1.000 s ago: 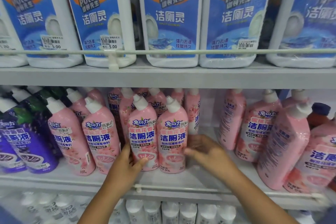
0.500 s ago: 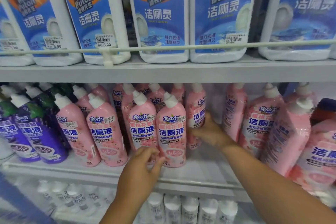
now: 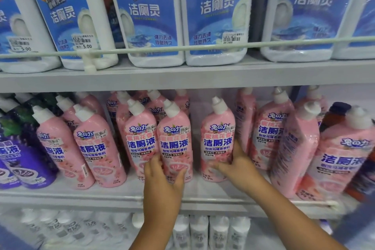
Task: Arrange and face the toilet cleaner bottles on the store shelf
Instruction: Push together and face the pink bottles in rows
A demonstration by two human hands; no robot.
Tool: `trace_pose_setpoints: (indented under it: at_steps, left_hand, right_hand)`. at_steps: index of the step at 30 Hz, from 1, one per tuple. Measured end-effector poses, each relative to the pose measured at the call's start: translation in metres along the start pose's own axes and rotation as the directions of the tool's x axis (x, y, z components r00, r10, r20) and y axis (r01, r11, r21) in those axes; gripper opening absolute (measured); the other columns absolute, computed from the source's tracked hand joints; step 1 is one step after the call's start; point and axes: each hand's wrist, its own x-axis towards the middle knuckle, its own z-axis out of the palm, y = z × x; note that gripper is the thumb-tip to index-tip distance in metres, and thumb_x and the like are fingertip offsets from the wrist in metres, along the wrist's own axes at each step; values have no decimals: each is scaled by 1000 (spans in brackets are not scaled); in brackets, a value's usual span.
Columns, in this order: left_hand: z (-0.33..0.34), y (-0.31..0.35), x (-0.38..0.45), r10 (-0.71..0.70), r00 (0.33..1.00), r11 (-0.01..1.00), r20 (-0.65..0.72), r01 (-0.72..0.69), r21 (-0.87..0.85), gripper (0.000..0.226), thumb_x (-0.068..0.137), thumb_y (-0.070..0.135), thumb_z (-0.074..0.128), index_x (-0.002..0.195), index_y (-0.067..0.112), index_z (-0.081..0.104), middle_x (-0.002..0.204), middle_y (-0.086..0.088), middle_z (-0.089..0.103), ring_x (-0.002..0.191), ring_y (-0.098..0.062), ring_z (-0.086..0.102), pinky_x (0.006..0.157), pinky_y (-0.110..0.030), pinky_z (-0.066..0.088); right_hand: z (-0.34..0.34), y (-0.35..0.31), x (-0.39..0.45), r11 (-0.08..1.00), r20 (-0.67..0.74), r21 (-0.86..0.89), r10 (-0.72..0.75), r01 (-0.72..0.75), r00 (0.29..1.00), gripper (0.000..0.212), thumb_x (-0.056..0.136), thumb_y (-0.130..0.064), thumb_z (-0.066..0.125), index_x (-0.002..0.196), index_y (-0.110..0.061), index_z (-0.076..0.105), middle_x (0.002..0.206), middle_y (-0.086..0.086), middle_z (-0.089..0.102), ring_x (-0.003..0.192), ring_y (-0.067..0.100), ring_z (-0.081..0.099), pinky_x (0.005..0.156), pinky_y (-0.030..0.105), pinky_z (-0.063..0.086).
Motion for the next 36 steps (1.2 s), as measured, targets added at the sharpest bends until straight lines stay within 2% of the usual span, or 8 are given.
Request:
trace_pose_setpoints:
  at_steps: [10, 20, 23, 28, 30, 32, 34, 36]
  left_hand:
    - [10, 4, 15, -23, 986, 991, 166, 44, -127, 46, 72, 41, 84, 106, 31, 54, 93, 24, 61, 84, -6, 64, 76, -27, 49]
    - [37, 22, 20, 15, 899, 969, 438, 94, -227, 52, 78, 33, 82, 124, 34, 57, 101, 23, 71, 93, 6, 68, 83, -23, 56]
    - [42, 29, 16, 17, 898, 972, 440, 88, -217, 51, 78, 38, 82, 121, 35, 56, 94, 26, 70, 85, 14, 64, 73, -13, 51]
    - [36, 34, 27, 40, 868, 989, 495, 36, -142, 38, 84, 45, 73, 117, 40, 54, 88, 25, 68, 86, 0, 67, 66, -12, 47]
    - [24, 40, 36, 58, 901, 992, 429, -2, -130, 24, 90, 48, 63, 112, 38, 58, 84, 21, 65, 88, -9, 69, 63, -11, 43]
    - [14, 48, 46, 190, 970, 974, 154, -167, -152, 31, 94, 47, 58, 112, 24, 66, 89, 8, 67, 84, -18, 68, 67, -17, 43]
    - [8, 61, 61, 366, 927, 927, -84, -371, -58, 35, 94, 40, 56, 113, 12, 66, 101, -7, 67, 79, -23, 65, 70, -25, 47]
    - [5, 81, 82, 391, 918, 921, -62, -390, 23, 33, 95, 26, 56, 124, 12, 60, 122, -14, 59, 93, -30, 64, 79, -34, 51]
  right_hand:
    - [-12, 3, -24, 1000, -73, 1, -5, 5, 997, 56, 76, -6, 83, 108, -43, 56, 98, -30, 72, 94, -13, 67, 82, 7, 53]
    - [-36, 5, -34, 995, -260, -96, -19, -7, 965, 63, 80, -11, 81, 132, -26, 48, 112, -19, 67, 97, -9, 64, 76, 0, 45]
    - [-37, 10, -41, 990, -293, -144, -45, 3, 955, 65, 83, -16, 79, 137, -28, 44, 121, -14, 64, 108, 4, 62, 88, 13, 45]
    - [-39, 17, -47, 985, -300, -172, -39, -14, 953, 56, 85, -24, 76, 130, -35, 45, 119, -22, 62, 107, -10, 59, 95, 22, 45]
    - [-37, 21, -49, 981, -328, -191, -25, -40, 944, 52, 85, -29, 77, 129, -28, 50, 120, -14, 66, 109, 5, 64, 95, 26, 47]
    - [-37, 24, -49, 975, -334, -215, -11, -65, 942, 51, 84, -31, 77, 129, -24, 52, 122, -9, 68, 113, 13, 65, 98, 33, 51]
    - [-37, 24, -48, 972, -333, -221, -1, -77, 943, 50, 84, -32, 77, 127, -23, 54, 120, -8, 69, 113, 15, 66, 98, 36, 53]
    - [-37, 24, -48, 971, -330, -225, 1, -80, 944, 49, 84, -33, 77, 126, -24, 54, 119, -9, 70, 112, 14, 66, 98, 36, 53]
